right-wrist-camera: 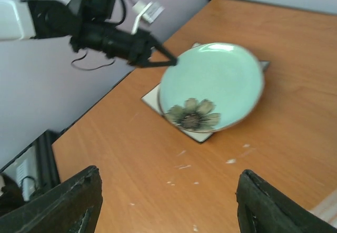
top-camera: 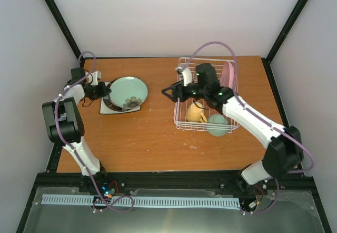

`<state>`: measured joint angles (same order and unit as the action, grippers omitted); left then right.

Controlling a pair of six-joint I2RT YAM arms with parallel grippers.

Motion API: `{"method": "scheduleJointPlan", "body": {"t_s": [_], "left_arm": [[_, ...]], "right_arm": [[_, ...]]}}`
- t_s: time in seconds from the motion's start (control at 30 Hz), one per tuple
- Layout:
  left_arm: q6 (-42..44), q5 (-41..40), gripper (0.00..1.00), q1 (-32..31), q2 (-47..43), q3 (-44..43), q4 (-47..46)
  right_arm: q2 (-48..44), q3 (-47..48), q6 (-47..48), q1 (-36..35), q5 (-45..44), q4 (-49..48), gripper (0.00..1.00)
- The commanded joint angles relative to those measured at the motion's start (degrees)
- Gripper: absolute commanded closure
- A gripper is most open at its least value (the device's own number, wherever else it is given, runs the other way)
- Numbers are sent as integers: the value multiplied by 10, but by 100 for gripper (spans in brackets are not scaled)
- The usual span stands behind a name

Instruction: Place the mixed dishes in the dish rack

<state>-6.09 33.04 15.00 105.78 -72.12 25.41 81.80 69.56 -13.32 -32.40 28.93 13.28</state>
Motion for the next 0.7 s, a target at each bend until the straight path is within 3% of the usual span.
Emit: {"method": "scheduleJointPlan", "body": {"t_s": [0.0,0.27,0.67], "left_arm": [[8,40,99,-5,-15,12,-20],[21,89,99,-4,-13,26,-45],[28,184,99,46,15,27,-75]], "right_arm": [[72,61,-2,-52,59,-25,30],[217,159,-3,-102,91,13,29],[280,189,-21,-106,44,15,29]]}}
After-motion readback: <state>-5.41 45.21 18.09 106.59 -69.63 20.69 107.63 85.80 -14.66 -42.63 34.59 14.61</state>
